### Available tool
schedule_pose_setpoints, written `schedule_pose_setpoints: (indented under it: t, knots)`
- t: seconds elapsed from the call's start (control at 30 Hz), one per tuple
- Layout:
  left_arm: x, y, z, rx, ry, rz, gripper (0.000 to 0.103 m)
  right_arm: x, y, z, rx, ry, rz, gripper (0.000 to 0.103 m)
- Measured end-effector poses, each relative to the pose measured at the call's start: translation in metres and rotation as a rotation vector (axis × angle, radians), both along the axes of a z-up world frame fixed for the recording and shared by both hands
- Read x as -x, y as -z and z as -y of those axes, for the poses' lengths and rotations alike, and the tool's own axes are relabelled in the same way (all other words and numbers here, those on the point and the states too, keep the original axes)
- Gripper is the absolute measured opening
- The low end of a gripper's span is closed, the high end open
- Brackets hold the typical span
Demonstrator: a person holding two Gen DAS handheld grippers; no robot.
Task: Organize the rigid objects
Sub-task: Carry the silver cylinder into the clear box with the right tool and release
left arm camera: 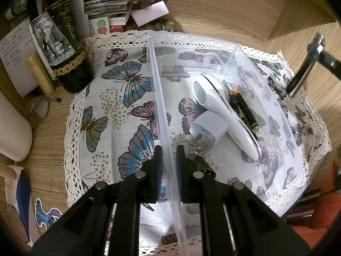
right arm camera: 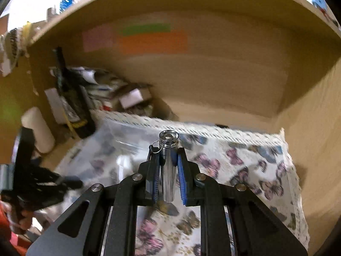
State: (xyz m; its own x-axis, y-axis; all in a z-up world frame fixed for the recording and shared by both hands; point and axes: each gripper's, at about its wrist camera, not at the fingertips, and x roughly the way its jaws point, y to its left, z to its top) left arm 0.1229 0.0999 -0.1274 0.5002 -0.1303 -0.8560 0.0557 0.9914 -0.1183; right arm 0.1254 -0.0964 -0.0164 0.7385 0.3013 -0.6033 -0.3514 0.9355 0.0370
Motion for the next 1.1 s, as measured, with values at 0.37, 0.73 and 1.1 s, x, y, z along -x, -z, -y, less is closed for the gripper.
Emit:
schedule_pose_setpoints:
  t: [0.37, 0.73, 1.1]
  knots:
    - [0.000, 0.000, 0.000, 0.002, -0.001, 0.000, 0.011, -0.003, 0.014, -0.041, 0.013, -0.125, -0.045, 0.014]
    - [0.001, 0.000, -0.002, 0.008, -0.004, 0.000, 0.011, -0.039, 0.062, -0.063, 0.101, -0.135, -0.199, 0.014]
    - [0.002, 0.000, -0.003, 0.004, -0.004, -0.004, 0.011, -0.053, 0.075, -0.063, 0.106, -0.126, -0.248, 0.020]
